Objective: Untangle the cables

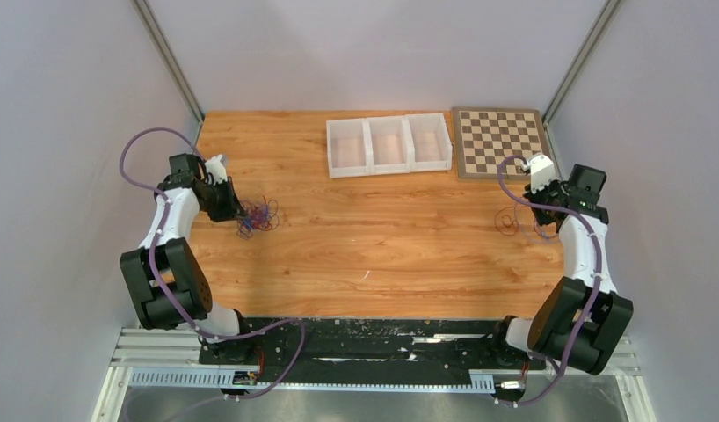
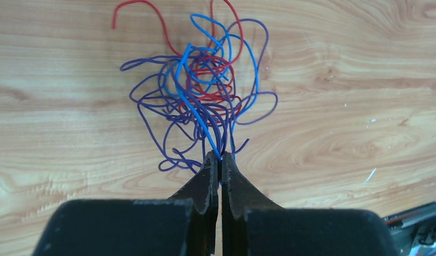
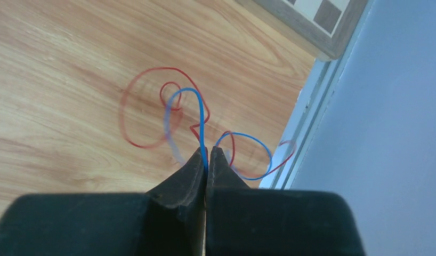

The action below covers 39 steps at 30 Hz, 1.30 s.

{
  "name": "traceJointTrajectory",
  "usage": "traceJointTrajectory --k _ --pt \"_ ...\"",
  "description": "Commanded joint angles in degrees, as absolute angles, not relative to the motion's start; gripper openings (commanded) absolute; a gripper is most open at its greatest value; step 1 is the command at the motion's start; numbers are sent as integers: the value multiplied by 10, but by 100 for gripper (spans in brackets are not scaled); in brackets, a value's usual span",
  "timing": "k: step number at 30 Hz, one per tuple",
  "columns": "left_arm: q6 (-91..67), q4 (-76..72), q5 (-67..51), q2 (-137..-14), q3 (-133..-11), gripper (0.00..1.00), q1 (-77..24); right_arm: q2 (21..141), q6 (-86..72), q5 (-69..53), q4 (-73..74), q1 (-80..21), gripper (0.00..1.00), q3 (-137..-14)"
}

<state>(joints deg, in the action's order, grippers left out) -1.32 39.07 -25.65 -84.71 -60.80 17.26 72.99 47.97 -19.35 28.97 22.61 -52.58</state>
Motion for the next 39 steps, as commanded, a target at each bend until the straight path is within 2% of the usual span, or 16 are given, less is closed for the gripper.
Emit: traceJointTrajectory --k 1,4,9,11,12,15,16,18,21,25,28,34,36,39 --pt "44 416 -326 -844 -625 0 172 736 498 -345 377 238 0 -620" --pt "66 443 -462 -824 -638 0 147 733 480 -479 463 236 0 -681" --pt "126 465 -505 -764 -629 4 42 708 410 -566 510 163 0 -739" --pt "126 449 -499 -751 -614 16 31 698 394 -577 510 123 0 -743" --pt "127 446 -496 -752 -615 31 31 694 390 -581 510 103 0 -744" --pt "129 444 -511 -761 -647 59 28 683 391 -609 509 59 0 -744" --pt "125 436 -521 -760 -657 73 25 680 391 -616 504 47 0 -744" --pt "109 409 -544 -752 -684 82 7 676 387 -621 497 15 0 -745" --pt "55 340 -556 -736 -710 86 -78 672 375 -629 479 -30 0 -745" --pt "5 243 -564 -751 -744 84 -184 666 353 -636 441 -70 0 -744" --pt "10 233 -568 -778 -781 79 -251 664 351 -634 424 -94 0 -749" --pt "4 184 -577 -816 -845 66 -322 655 377 -601 401 -148 0 -746" --pt "3 195 -571 -834 -869 67 -343 656 378 -587 396 -163 0 -746" --pt "-19 194 -563 -852 -879 74 -362 659 369 -576 389 -177 1 -748"
